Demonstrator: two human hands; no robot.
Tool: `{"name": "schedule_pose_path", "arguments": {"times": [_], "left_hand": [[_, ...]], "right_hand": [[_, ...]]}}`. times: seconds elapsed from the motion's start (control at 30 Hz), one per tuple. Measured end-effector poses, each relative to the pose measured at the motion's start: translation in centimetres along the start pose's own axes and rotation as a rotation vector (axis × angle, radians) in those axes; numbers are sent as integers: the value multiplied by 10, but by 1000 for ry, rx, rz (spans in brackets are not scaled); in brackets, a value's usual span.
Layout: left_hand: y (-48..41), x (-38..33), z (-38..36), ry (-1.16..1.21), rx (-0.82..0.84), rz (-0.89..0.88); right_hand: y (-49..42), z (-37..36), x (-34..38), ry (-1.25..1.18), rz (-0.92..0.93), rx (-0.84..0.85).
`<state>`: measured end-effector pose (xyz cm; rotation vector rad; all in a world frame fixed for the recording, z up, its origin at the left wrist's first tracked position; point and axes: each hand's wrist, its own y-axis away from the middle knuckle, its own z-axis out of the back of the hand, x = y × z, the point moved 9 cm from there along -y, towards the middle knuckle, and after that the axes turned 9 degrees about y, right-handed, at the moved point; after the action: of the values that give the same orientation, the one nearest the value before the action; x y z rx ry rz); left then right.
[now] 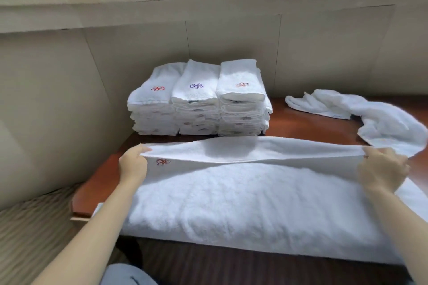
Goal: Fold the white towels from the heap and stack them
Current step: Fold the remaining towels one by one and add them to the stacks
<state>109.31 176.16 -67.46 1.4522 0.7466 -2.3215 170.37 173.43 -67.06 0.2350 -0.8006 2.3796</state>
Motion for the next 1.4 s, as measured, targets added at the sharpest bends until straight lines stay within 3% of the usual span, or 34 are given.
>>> {"name": "schedule_pose_path", "arguments": {"times": [0.13, 0.23, 0.33, 0.47, 0.6, 0.83, 0.97, 1.07, 1.17, 1.23, 1.33, 1.4], "left_hand": [[18, 38, 8, -262, 236, 48], [26, 54, 16, -470, 378, 79], [27, 55, 22, -676, 392, 97], [29, 42, 15, -837, 323, -3], [27, 32, -9, -811, 321, -139], [-3, 37, -29, -722, 274, -79], [-55, 12, -31, -523, 159, -76], [-91, -20, -30, -296, 11, -55], [-98, -37, -36, -66, -30, -40], [-82, -35, -42, -86, 35, -76], [-44, -6, -44, -299, 206, -192], [-26, 22, -32, -407, 255, -208]], "right_hand": [[7, 7, -19, 34, -42, 38], [13, -3, -28, 111, -45, 161], [24, -12, -35, 311, -47, 286], [24, -10, -35, 380, -49, 260], [19, -18, -39, 356, -58, 284], [-6, -29, -33, 285, -20, 305], [-56, -8, -9, 206, -30, 184], [-97, 23, 12, 37, -28, 26], [-103, 40, 18, -144, -44, -75], [-84, 26, 4, -198, -58, -33], [-44, -22, -42, -161, -117, 148], [-33, -32, -63, -175, -127, 156]]}}
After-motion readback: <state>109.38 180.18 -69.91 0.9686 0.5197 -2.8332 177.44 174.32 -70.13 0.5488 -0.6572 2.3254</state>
